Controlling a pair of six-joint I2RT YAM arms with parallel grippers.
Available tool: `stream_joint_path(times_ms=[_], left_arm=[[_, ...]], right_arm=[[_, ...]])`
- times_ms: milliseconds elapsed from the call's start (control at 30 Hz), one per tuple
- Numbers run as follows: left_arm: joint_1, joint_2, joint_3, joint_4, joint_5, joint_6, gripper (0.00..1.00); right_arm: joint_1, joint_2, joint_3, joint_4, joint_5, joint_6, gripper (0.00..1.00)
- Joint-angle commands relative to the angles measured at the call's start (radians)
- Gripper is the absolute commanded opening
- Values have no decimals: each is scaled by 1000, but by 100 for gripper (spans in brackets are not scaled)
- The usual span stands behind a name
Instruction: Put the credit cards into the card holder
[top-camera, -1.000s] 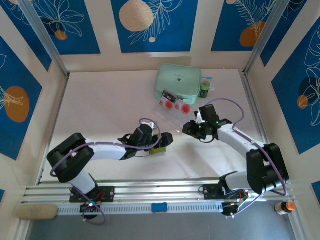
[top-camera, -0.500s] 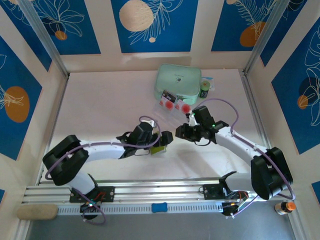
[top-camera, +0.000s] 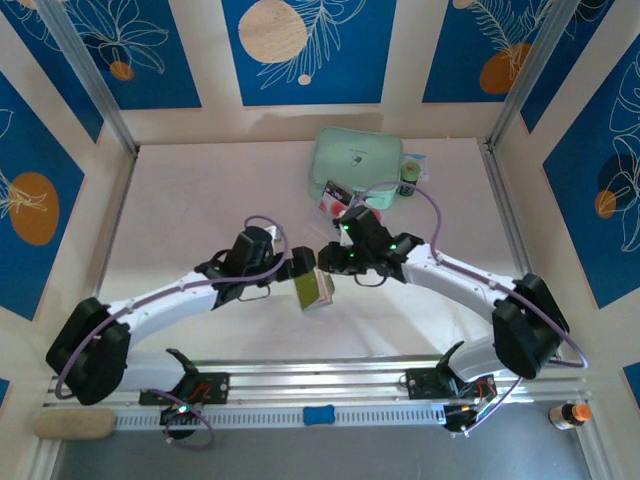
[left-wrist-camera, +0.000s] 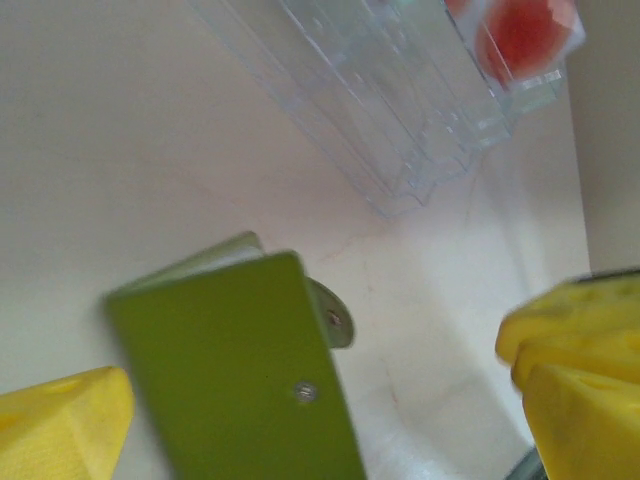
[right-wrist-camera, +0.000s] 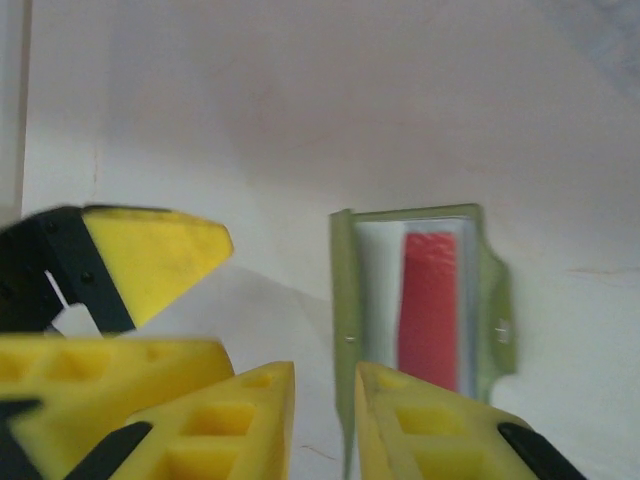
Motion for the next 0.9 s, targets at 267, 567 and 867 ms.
stream_joint_path(times_ms=[267,567,867], left_arm=[[71,-39,19,-280,-139,65,100],[38,83,91,-332,-124,161,100],[-52,214,167,-332,-144,174,100]], right_arm=[[98,186,78,-39,-78,-33,9],[29,192,-48,18,-82,-26,3],[14,199,-125,77,-107,4,0]])
